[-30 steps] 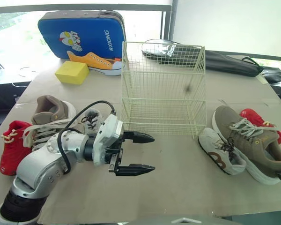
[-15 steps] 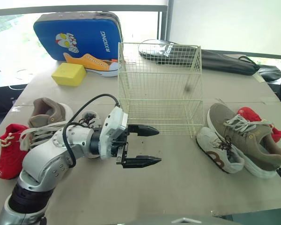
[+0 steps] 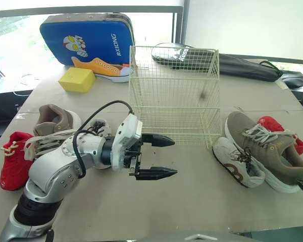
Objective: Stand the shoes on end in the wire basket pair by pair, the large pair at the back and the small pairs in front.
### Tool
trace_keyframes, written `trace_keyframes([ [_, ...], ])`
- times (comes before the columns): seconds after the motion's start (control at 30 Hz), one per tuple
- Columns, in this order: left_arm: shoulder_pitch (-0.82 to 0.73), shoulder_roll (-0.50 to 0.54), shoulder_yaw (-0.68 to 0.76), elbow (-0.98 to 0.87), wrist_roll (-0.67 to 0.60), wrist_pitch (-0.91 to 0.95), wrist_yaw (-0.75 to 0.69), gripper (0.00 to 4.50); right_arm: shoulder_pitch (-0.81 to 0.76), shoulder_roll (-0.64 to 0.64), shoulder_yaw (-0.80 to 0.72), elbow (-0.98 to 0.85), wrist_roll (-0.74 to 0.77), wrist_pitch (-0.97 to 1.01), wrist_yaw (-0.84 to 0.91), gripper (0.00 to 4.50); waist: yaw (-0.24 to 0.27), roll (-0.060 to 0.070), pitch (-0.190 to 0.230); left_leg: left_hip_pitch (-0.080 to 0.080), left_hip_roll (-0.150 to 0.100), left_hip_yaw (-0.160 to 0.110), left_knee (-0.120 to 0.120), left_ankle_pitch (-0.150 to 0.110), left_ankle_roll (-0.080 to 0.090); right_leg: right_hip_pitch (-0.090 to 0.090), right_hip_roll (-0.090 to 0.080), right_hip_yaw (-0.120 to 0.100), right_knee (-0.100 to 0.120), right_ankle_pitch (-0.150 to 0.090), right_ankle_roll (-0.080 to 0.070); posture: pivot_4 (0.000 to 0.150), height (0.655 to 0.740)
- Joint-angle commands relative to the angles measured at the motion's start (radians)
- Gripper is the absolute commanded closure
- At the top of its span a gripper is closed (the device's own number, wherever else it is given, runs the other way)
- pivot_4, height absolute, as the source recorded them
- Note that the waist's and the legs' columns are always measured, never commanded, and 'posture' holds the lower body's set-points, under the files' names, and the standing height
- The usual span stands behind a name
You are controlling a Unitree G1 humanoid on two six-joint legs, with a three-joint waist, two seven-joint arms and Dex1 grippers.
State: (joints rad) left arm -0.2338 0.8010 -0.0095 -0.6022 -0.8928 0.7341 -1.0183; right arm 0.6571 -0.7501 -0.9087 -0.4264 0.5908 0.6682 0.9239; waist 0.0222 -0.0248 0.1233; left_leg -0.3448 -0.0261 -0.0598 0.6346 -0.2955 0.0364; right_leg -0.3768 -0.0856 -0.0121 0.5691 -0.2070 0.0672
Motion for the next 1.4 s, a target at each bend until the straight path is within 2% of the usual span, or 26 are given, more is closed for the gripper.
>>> trace_keyframes([
  [0.03, -0.007, 0.002, 0.017, -0.024, -0.019, 0.000, 0.004, 0.00, -0.038, -0.027, 0.037, 0.018, -0.014, -0.014, -0.009, 0.07, 0.000, 0.000, 0.000, 0.000, 0.000, 0.000, 0.000, 0.000, 0.000, 0.000, 0.000, 0.000, 0.000, 0.000, 0.000, 0.150, 0.7400],
  [0.33, 0.012, 0.011, 0.036, -0.040, -0.030, 0.005, 0.020, 0.00, -0.126, -0.056, 0.176, 0.069, -0.049, -0.023, -0.002, 0.07, -0.002, 0.000, 0.000, 0.000, -0.001, -0.001, 0.001, 0.000, 0.000, 0.000, 0.000, 0.000, 0.001, 0.000, 0.000, 0.150, 0.7400],
  [0.43, 0.020, 0.012, 0.042, -0.044, -0.028, 0.003, 0.028, 0.00, -0.146, -0.051, 0.193, 0.094, -0.067, -0.034, -0.012, 0.91, -0.005, -0.003, -0.001, 0.000, -0.001, -0.001, 0.001, 0.000, 0.000, 0.000, 0.000, 0.000, 0.001, 0.000, 0.000, 0.150, 0.7400],
  [0.5, 0.026, 0.012, 0.044, -0.048, -0.028, 0.003, 0.033, 0.00, -0.127, -0.052, 0.200, 0.093, -0.081, -0.042, -0.001, 1.85, -0.006, -0.003, -0.001, 0.000, -0.001, 0.000, 0.001, 0.000, 0.000, 0.001, 0.000, 0.001, 0.001, 0.000, 0.000, 0.150, 0.7400],
  [0.67, 0.032, 0.001, 0.032, -0.041, -0.012, -0.009, 0.039, 0.00, -0.078, -0.045, 0.193, 0.074, -0.096, -0.066, 0.005, 3.78, -0.002, -0.003, -0.001, 0.001, -0.002, -0.002, 0.001, 0.000, 0.000, 0.001, 0.000, 0.000, 0.001, 0.000, 0.000, 0.150, 0.7400],
  [0.77, 0.023, -0.009, 0.020, -0.027, -0.002, -0.018, 0.035, 0.00, -0.072, -0.042, 0.160, 0.047, -0.086, -0.076, 0.002, 4.34, 0.004, -0.004, -0.002, 0.001, -0.003, -0.004, 0.002, 0.000, 0.000, 0.001, 0.000, 0.000, 0.001, 0.000, 0.000, 0.150, 0.7400],
  [0.97, -0.033, -0.063, -0.010, 0.039, 0.008, -0.044, 0.004, 0.00, -0.030, -0.018, -0.069, -0.115, 0.034, -0.043, 0.018, 4.37, 0.019, 0.004, 0.000, 0.000, -0.005, -0.004, 0.002, 0.000, 0.000, 0.000, 0.000, 0.001, 0.000, 0.000, 0.000, 0.150, 0.7400],
  [1.1, -0.072, -0.092, -0.020, 0.075, 0.013, -0.046, -0.008, 0.00, -0.010, -0.013, -0.151, -0.162, 0.084, -0.023, 0.024, 4.37, 0.018, 0.001, -0.001, 0.000, -0.004, -0.004, 0.002, 0.000, 0.000, 0.001, 0.001, 0.001, 0.002, 0.000, 0.000, 0.150, 0.7400],
  [1.33, -0.191, -0.179, 0.021, 0.179, -0.102, 0.029, 0.029, 0.00, 0.034, -0.056, -0.387, -0.239, 0.133, -0.021, 0.053, 4.40, 0.018, 0.000, 0.000, 0.000, -0.004, -0.004, 0.004, 0.000, 0.001, 0.001, 0.001, 0.002, 0.001, 0.000, 0.000, 0.150, 0.7400],
  [1.4, -0.241, -0.202, 0.053, 0.222, -0.167, 0.075, 0.067, 0.00, -0.014, -0.125, -0.437, -0.227, 0.113, -0.054, 0.060, 4.40, 0.017, -0.001, 0.000, 0.000, -0.004, -0.003, 0.005, 0.000, 0.001, 0.001, 0.001, 0.002, 0.002, 0.000, 0.000, 0.150, 0.7400],
])
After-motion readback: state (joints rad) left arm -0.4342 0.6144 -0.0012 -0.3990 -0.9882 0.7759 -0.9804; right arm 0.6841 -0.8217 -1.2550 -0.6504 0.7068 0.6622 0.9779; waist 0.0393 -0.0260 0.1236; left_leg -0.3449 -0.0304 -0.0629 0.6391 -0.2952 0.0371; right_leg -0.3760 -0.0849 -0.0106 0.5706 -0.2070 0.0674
